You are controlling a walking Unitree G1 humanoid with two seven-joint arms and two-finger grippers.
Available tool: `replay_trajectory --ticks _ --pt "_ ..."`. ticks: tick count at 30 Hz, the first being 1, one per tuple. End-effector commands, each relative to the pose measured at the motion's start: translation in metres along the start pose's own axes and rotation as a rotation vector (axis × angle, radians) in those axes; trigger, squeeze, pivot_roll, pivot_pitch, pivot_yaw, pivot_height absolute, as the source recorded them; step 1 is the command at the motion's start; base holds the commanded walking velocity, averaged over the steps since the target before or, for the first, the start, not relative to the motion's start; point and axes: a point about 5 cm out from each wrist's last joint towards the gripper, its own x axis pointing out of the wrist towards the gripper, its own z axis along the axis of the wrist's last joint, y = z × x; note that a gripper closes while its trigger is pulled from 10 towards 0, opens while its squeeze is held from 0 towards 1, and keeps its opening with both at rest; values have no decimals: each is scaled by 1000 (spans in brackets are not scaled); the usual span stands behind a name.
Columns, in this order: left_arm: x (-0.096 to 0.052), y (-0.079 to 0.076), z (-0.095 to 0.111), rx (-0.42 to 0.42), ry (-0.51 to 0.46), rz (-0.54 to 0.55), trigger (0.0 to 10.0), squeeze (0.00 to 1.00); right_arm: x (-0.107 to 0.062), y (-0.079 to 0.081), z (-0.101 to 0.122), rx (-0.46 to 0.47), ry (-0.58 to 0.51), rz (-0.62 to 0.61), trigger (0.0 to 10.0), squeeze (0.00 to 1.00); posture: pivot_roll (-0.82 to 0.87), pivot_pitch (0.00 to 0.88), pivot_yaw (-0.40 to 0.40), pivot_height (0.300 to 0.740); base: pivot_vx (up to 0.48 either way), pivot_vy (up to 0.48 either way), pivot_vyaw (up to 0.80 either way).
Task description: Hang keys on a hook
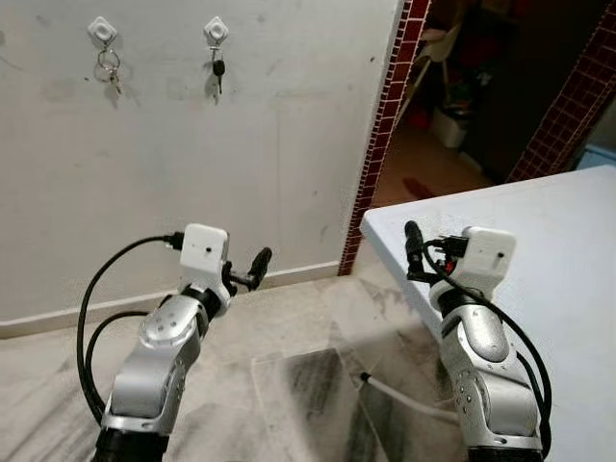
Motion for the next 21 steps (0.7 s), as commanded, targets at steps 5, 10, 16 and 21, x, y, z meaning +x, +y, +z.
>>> replay_trajectory --ticks 5,10,16,21 --pt "5 0 -11 46 57 -56 10000 0 5 -3 -12 61 30 -57 10000 0 189 0 6 740 0 0 0" --pt "7 -8 -24 47 104 -82 10000 0 5 -10 -23 54 83 -141 10000 0 165 0 -27 740 0 0 0" --pt "2 -27 -40 5 155 -166 10000 0 7 -24 -22 -38 85 -264 10000 0 145 0 -61 740 0 0 0" --pt "-5 -44 -44 -26 188 -289 10000 0 12 -32 -20 -80 109 -301 10000 0 132 0 -71 740 0 0 0"
